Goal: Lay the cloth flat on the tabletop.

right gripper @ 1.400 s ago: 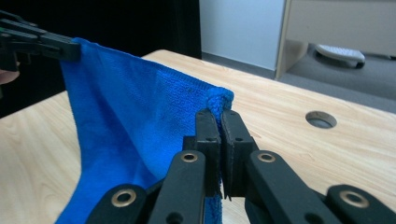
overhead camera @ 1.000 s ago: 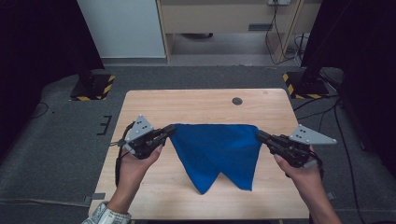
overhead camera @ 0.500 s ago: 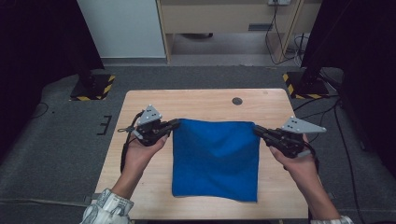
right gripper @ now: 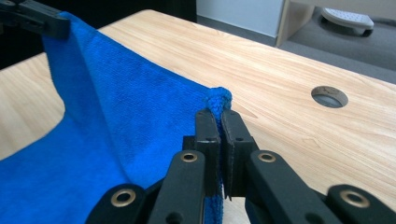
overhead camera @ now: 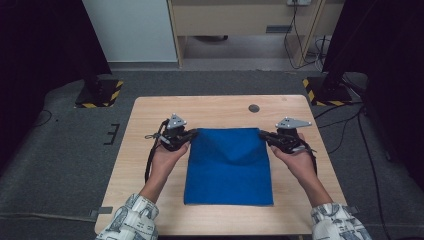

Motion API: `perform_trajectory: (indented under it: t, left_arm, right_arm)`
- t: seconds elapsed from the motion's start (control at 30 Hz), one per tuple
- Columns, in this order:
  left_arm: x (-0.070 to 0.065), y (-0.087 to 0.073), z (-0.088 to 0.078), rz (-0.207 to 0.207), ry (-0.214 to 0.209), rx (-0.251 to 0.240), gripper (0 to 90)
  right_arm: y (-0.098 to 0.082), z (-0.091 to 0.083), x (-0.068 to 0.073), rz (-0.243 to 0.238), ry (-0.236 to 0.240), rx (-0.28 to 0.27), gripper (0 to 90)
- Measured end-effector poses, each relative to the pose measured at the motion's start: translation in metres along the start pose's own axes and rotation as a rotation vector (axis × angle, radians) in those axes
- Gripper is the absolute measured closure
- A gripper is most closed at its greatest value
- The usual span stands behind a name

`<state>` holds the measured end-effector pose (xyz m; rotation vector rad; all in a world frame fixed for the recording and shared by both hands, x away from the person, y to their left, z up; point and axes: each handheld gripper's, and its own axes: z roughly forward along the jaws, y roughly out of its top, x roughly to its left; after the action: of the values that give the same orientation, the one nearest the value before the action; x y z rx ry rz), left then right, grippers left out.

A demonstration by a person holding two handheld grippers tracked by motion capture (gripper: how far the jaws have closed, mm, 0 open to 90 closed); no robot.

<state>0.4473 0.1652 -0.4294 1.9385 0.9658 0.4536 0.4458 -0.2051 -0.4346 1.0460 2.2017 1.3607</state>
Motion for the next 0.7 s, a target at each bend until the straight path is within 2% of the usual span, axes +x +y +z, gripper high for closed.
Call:
perform_trajectory:
  t: [0.37,0.7]
  left_arm:
    - [0.013,-0.006,0.011,-0.026,0.030,0.015,86.8]
    - [0.018,-0.005,0.025,-0.030,0.048,0.030,86.8]
  right_arm:
    - [-0.001,0.018,-0.012,0.021,-0.028,0.034,87.2]
    - [-0.001,0.031,-0.022,0.047,-0.048,0.051,87.2]
